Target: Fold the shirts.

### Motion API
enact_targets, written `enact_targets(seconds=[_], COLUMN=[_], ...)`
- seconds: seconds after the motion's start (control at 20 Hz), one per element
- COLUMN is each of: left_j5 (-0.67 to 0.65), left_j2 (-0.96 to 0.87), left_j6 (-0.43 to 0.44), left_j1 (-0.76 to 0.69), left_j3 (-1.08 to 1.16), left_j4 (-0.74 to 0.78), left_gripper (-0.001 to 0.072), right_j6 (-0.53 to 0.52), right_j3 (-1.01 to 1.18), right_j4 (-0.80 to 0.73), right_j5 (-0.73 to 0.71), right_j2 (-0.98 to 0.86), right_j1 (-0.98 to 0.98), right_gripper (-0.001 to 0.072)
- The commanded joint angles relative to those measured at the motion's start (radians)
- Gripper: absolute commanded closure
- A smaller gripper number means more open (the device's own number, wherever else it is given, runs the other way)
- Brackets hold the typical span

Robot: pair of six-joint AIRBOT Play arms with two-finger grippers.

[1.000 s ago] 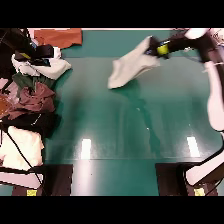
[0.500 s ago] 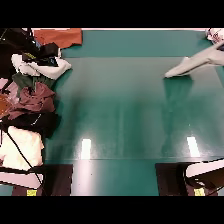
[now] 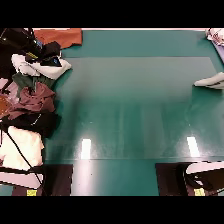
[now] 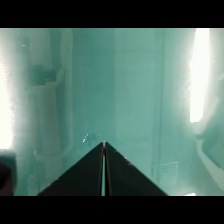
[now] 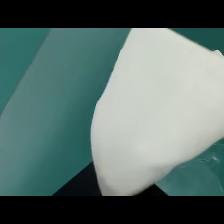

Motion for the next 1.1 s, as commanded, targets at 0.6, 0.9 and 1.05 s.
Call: enact_targets(seconds=[0.6, 0.9, 1.05], left_j5=[0.001, -0.001, 0.000], left_j2=[-0.001, -0.001, -0.001], left_j6=[-0.008, -0.008, -0.008], left_j1=[0.000, 0.000, 0.000], left_j3=[0.000, 0.000, 0.000], left_j4=[-0.037, -0.061, -0.079], left_gripper=[0.0680, 0.0680, 0.0681], right_j6=[-0.045, -0.047, -0.043], right_j3=[-0.001, -0.077, -0.092], right_j4=[-0.155, -0.428, -0.513], right_j5=[0.383, 0.500, 0.505], right_j2=[-0.098, -0.073, -0.058], right_j1=[-0.069, -0.069, -0.069], right_gripper=[0.0697, 0.0594, 0.0018])
